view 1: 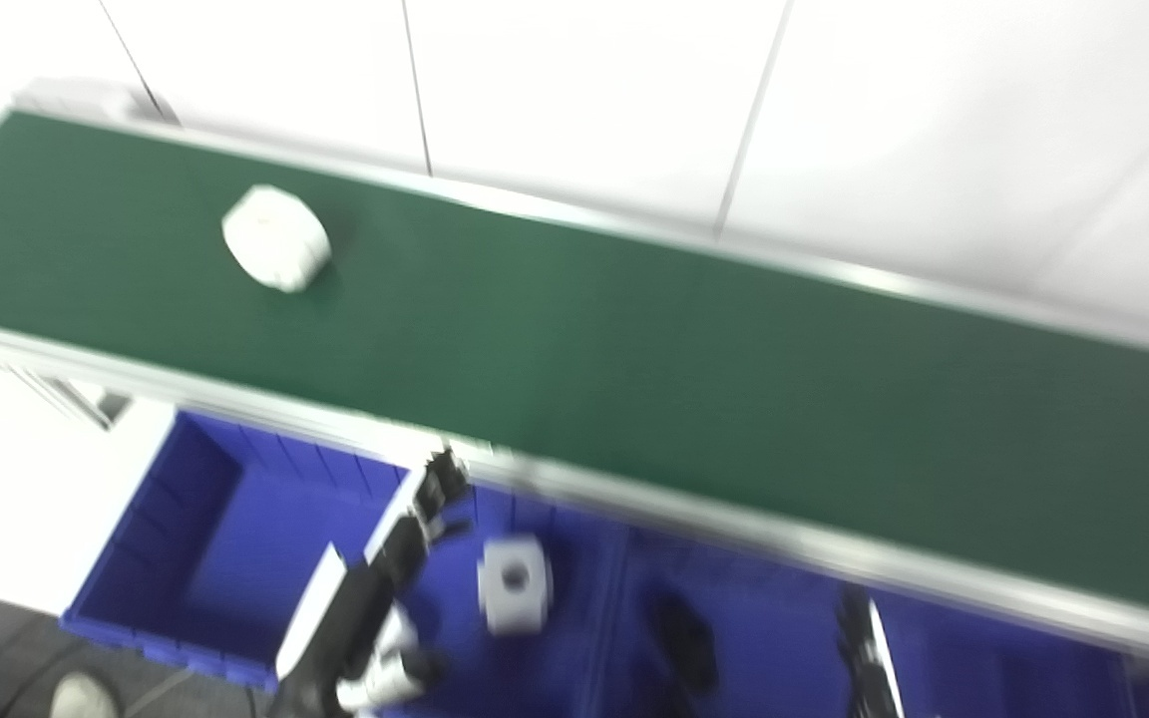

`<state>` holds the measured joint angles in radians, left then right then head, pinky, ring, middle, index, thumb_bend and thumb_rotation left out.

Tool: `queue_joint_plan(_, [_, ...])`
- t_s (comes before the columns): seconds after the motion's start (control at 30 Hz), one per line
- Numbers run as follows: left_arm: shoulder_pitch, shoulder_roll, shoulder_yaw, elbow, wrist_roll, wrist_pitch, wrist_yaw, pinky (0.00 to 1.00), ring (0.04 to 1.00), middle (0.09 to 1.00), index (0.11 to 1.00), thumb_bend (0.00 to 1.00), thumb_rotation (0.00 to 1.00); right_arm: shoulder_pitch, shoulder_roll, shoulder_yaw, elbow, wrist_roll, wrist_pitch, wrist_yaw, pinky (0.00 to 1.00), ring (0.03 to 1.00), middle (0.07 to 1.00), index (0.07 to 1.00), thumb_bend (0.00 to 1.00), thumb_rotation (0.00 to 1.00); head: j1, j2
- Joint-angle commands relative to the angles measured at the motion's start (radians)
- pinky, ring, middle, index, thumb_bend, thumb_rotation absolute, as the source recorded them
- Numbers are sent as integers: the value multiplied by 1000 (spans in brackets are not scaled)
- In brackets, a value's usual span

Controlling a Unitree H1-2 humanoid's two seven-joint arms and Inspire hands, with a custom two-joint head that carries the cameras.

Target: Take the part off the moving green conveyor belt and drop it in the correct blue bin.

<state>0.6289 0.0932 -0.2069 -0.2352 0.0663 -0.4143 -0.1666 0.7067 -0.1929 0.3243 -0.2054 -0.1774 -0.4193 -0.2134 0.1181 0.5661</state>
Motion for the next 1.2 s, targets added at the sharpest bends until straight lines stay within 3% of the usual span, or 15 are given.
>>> queue_joint_plan(0.0, [-10,5,-5,-4,-4,-52,9,838,930,969,1000,910,816,2,-5,3,-6,9,-51,-9,1000,1000,1000,1000,1000,1000,4,-8])
queue_joint_plan(0.17, [-25,1,-22,31,-13,-55,25,813,917,961,1000,860,795,-13,-20,7,19,40,-51,-12,1000,1000,1000,1000,993,1000,26,-45])
queue_joint_plan(0.33, [-28,4,-41,53,-26,-55,29,819,919,968,1000,874,768,-43,-49,44,40,-5,-51,-114,1000,1000,1000,1000,992,1000,39,-68])
queue_joint_plan(0.6, [-55,12,-110,61,43,-56,129,756,889,944,1000,802,777,-67,-104,80,52,18,-51,-161,1000,1000,1000,1000,993,1000,111,-80])
queue_joint_plan(0.7, [-86,27,-141,23,55,-56,161,746,885,934,1000,863,783,-73,-117,84,52,43,-51,-153,1000,1000,1000,1000,993,1000,128,-77])
queue_joint_plan(0.8, [-121,25,-143,-65,34,-55,154,701,862,921,1000,909,677,-73,-122,80,50,55,-51,-148,1000,1000,1000,1000,1000,1000,162,-70])
queue_joint_plan(0.9, [-185,14,-107,-125,63,-52,163,638,839,904,1000,914,639,-73,-127,74,49,69,-51,-131,1000,1000,1000,1000,1000,1000,184,-67])
queue_joint_plan(1.0, [-276,20,-43,-173,84,-6,150,658,873,933,1000,989,526,-72,-124,70,44,68,-51,-125,1000,1000,1000,1000,1000,1000,191,-60])
queue_joint_plan(1.1, [-387,51,26,-203,103,70,125,666,893,941,998,1000,423,-70,-115,63,36,64,-51,-118,1000,1000,1000,1000,1000,1000,189,-58])
queue_joint_plan(1.17, [-493,113,78,-204,192,130,87,675,893,950,990,998,354,-72,-111,66,36,63,-51,-115,1000,1000,1000,1000,1000,1000,178,-54])
